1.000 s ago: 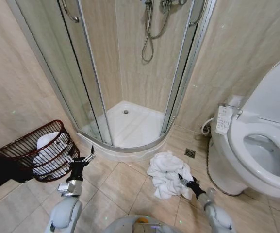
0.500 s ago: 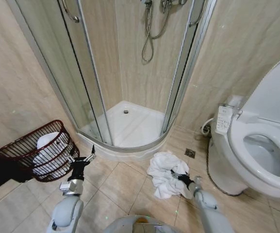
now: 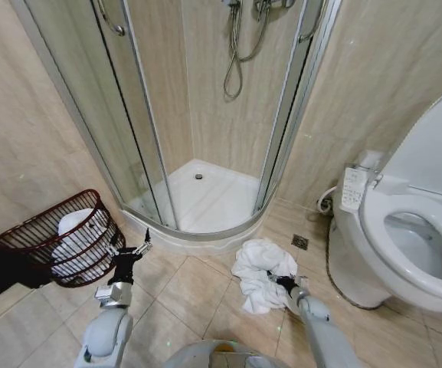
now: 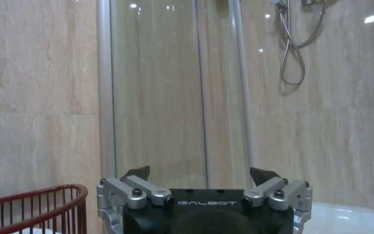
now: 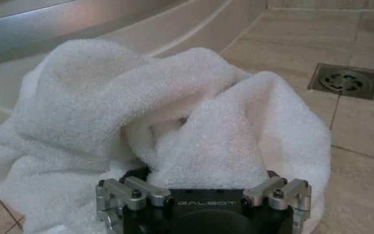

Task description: Discard the used towel into the hamper.

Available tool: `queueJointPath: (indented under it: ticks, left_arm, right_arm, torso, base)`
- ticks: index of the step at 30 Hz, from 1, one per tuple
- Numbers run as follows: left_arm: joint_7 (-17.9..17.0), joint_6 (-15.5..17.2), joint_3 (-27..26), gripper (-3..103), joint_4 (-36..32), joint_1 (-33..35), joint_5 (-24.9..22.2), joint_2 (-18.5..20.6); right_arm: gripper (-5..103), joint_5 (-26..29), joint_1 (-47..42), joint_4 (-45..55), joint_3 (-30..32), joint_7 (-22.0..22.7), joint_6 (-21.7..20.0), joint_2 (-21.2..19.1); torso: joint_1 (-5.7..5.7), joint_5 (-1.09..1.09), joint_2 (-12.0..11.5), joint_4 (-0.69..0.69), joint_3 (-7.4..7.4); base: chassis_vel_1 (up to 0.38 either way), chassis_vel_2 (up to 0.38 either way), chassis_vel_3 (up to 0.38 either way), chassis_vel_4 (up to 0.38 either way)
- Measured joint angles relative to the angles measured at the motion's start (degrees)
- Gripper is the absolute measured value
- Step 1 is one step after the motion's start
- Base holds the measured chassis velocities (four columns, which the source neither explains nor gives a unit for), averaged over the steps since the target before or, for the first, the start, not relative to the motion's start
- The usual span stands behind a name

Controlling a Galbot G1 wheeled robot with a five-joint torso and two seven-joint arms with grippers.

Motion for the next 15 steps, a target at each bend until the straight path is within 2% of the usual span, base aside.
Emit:
queueJointPath:
  ticks: [4,5,7,8,9,11,13,14,15]
  left_arm:
    - [0.03,0.17,0.05,100,0.01,-0.42,0.2,-0.07]
    - [0.07,0.19,0.11,100,0.01,-0.44,0.25,-0.09]
    - [0.08,0.2,0.13,100,0.01,-0.44,0.26,-0.1]
    - [0.09,0.22,0.16,100,0.02,-0.44,0.27,-0.11]
    - [0.11,0.22,0.19,100,0.02,-0.46,0.31,-0.15]
    - [0.11,0.22,0.19,100,0.02,-0.47,0.33,-0.16]
    - [0.11,0.22,0.2,100,-0.02,-0.45,0.38,-0.26]
    - [0.11,0.22,0.2,100,-0.02,-0.45,0.38,-0.26]
    - [0.12,0.22,0.2,100,-0.07,-0.42,0.4,-0.28]
  right_arm:
    - [102,0.19,0.27,-0.71,-0.05,-0.63,0.46,-0.21]
    - [98,0.23,0.28,-0.8,-0.03,-0.69,0.65,-0.22]
    - [98,0.24,0.28,-0.83,0.02,-0.73,0.7,-0.22]
    - [93,0.26,0.28,-0.83,0.05,-0.78,0.75,-0.25]
    - [83,0.32,0.26,-0.82,0.08,-0.84,0.82,-0.4]
    - [83,0.34,0.26,-0.83,0.08,-0.84,0.94,-0.44]
    - [72,0.35,0.26,-0.95,0.13,-0.8,1.46,-0.51]
    - [72,0.35,0.26,-0.95,0.13,-0.8,1.46,-0.51]
    - [66,0.35,0.26,-0.97,0.14,-0.78,1.54,-0.54]
  torso:
    - [0.0,0.0,0.0,0.0,0.0]
    - [0.0,0.0,0.0,0.0,0.0]
    - [0.0,0.0,0.0,0.0,0.0]
    - [0.0,0.0,0.0,0.0,0.0]
    - [0.0,0.0,0.0,0.0,0.0]
    - [0.0,0.0,0.0,0.0,0.0]
    - [0.0,0.01,0.0,0.0,0.0]
    - [0.0,0.01,0.0,0.0,0.0]
    - [0.0,0.01,0.0,0.0,0.0]
  base:
    - [0.0,0.0,0.0,0.0]
    - [0.0,0.0,0.0,0.0]
    - [0.0,0.0,0.0,0.0]
    - [0.0,0.0,0.0,0.0]
    - [0.0,0.0,0.0,0.0]
    - [0.0,0.0,0.0,0.0]
    - [0.0,0.0,0.0,0.0]
    - [0.0,0.0,0.0,0.0]
    - [0.0,0.0,0.0,0.0]
